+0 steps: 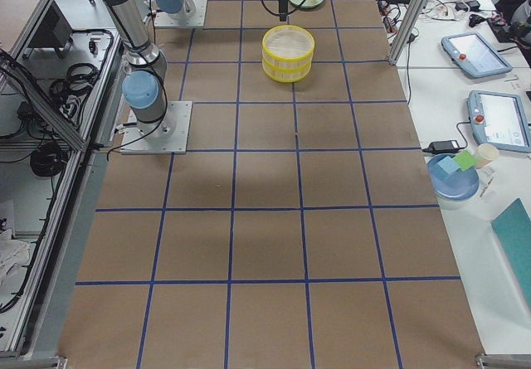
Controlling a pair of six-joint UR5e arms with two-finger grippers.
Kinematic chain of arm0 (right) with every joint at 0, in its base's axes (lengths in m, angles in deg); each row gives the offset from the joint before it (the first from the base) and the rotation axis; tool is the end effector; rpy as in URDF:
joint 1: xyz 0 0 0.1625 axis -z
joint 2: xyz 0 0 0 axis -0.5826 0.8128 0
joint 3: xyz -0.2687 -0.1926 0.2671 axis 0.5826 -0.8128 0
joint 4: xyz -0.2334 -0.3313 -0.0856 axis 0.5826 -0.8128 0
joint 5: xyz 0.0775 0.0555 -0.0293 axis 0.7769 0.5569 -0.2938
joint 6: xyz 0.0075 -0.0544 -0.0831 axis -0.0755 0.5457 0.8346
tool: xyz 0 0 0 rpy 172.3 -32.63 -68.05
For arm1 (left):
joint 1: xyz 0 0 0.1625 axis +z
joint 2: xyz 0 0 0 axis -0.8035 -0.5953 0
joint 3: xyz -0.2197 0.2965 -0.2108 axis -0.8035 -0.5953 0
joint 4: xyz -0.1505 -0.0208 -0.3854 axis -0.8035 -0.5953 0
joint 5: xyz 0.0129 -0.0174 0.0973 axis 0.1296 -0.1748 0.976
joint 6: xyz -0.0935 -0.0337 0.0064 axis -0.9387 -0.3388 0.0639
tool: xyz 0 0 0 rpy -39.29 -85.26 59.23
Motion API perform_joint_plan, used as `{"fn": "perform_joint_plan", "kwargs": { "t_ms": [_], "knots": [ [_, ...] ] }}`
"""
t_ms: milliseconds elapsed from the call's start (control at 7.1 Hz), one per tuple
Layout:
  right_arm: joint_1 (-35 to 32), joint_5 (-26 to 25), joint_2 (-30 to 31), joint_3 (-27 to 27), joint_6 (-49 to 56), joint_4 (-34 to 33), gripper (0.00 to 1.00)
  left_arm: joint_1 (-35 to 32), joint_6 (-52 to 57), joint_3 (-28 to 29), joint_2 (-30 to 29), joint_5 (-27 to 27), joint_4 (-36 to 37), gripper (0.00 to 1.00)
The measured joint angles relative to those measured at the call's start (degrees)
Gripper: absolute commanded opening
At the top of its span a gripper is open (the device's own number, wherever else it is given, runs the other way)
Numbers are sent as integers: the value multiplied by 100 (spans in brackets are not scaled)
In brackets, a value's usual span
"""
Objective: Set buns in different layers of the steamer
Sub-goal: 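Move the right gripper to the steamer while the left approaches the plate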
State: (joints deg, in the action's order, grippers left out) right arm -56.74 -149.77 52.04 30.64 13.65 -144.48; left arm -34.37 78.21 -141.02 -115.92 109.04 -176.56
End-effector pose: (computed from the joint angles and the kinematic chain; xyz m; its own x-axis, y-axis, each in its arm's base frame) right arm 0.1551 -0.4790 0.5531 -0.9968 0.0756 -0.0243 0.0767 0.9958 -0.0491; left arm -0.1121 -0.4745 0.5102 -0.9991 0.0163 -0.0380 0.0188 0.9976 -0.0664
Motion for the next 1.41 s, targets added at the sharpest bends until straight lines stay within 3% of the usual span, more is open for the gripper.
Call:
{"fn": "perform_joint_plan", "kwargs": {
  "t_ms": [1127,1408],
  "knots": [
    [-10,-20,0,0,-2,44,100,123,-7,4,-42,-6,-20,100],
    [-39,-292,-42,83,-46,32,100,125,-8,5,-43,-5,-20,100]
  ]
}}
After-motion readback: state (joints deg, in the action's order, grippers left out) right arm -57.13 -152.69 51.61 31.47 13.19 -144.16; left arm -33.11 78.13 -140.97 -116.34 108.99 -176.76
